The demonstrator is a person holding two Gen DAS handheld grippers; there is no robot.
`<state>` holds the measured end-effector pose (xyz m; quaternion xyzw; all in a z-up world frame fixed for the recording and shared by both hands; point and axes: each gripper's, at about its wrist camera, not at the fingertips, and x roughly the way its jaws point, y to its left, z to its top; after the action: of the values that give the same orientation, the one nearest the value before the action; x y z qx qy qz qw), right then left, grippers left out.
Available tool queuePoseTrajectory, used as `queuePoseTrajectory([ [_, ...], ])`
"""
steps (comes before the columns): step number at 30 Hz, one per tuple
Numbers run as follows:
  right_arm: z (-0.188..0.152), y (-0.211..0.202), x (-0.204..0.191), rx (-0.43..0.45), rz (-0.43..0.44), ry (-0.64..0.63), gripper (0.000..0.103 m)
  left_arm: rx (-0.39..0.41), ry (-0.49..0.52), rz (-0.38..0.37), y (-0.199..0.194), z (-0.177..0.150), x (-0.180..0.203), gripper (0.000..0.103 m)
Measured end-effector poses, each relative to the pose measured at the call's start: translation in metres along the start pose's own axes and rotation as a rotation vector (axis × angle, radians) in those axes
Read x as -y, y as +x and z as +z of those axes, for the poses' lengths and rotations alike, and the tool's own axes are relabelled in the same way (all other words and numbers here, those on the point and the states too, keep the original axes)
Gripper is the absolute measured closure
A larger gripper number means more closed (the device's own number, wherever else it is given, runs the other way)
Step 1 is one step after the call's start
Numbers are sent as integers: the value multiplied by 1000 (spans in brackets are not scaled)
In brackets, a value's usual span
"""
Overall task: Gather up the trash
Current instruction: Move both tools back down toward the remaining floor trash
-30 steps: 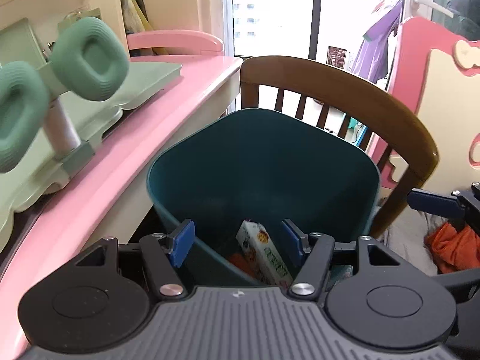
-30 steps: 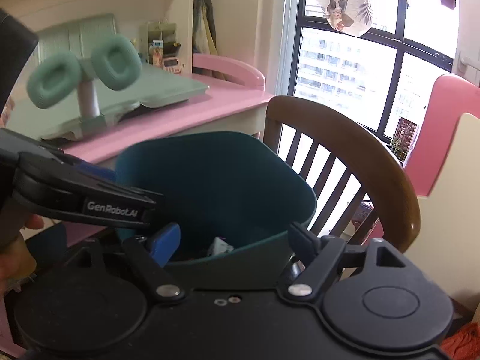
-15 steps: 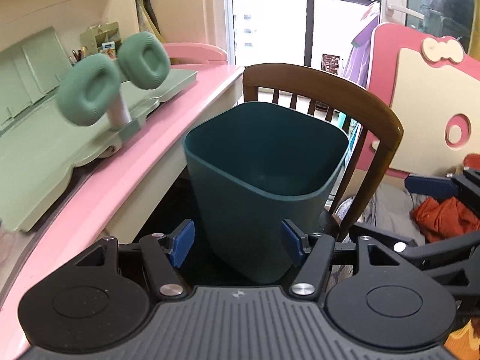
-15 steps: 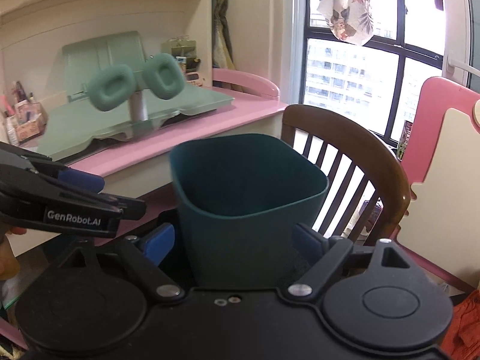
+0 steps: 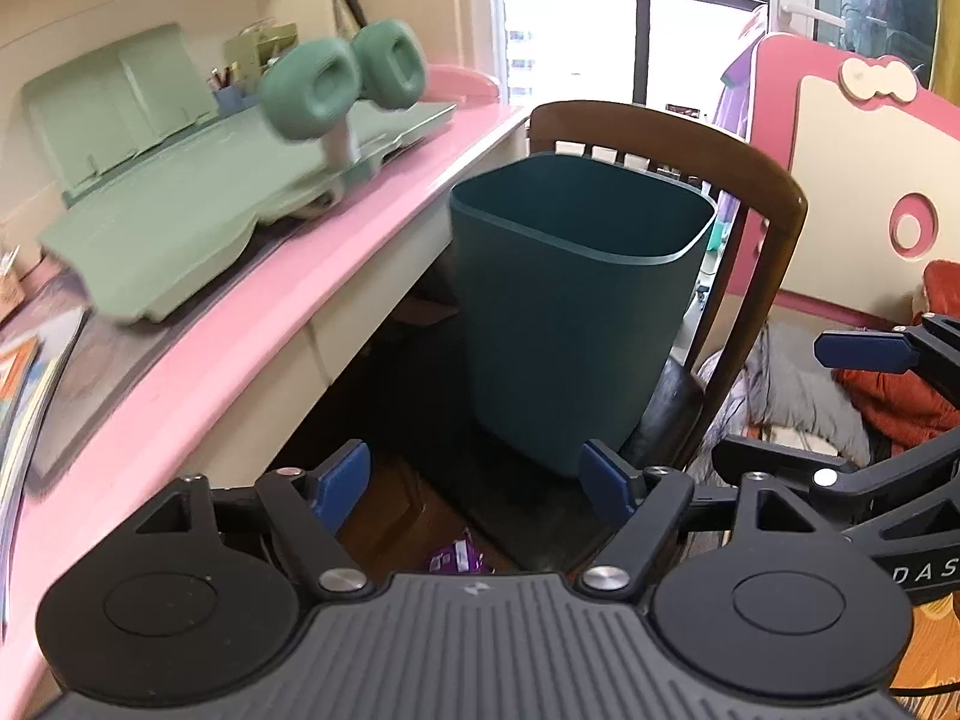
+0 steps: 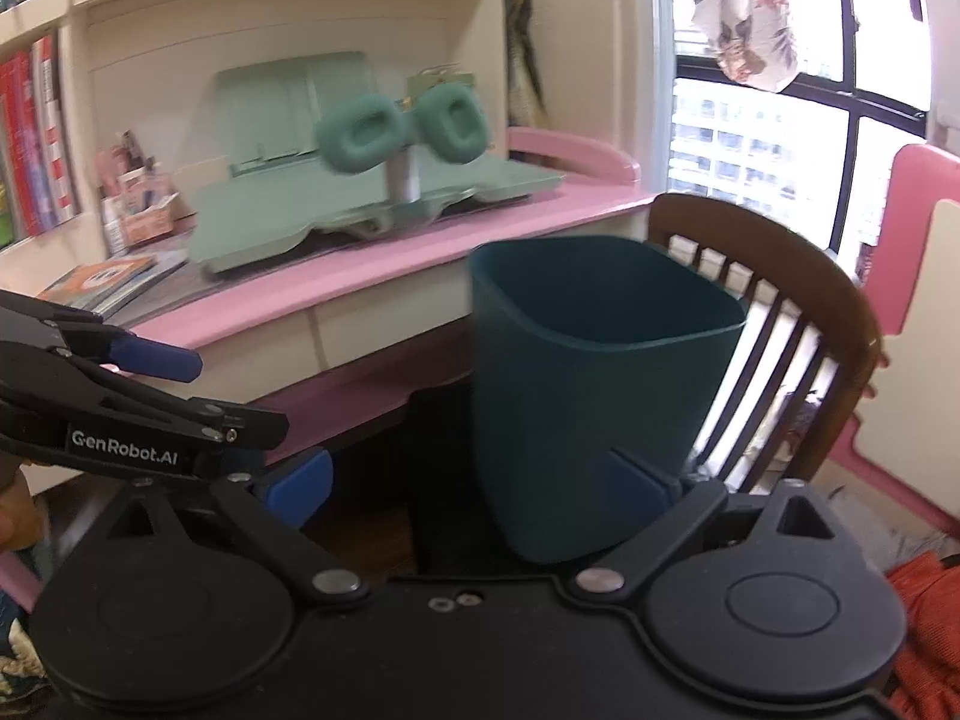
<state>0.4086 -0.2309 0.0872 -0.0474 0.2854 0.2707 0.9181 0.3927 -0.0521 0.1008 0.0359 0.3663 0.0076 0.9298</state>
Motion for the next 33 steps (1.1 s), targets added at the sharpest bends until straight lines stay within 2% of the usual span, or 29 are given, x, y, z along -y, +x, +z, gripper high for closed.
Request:
queuePoseTrajectory([
  [10, -49, 17, -39, -41, 90, 6, 0, -39, -41, 12, -11, -63, -35, 23],
  [15, -77, 32, -55, -62, 115, 17, 0, -53, -40, 33, -10, -98, -46, 23],
  [19, -99, 49, -62, -87, 122, 18, 0, -69, -38, 20, -3, -128, -54, 23],
  [28, -150, 115, -68, -206, 149, 49, 0, -165, -97, -24, 51, -198, -84, 21],
  [33, -176, 160, -74, -280, 154, 37, 0, -238, -128, -11, 98, -233, -104, 21],
])
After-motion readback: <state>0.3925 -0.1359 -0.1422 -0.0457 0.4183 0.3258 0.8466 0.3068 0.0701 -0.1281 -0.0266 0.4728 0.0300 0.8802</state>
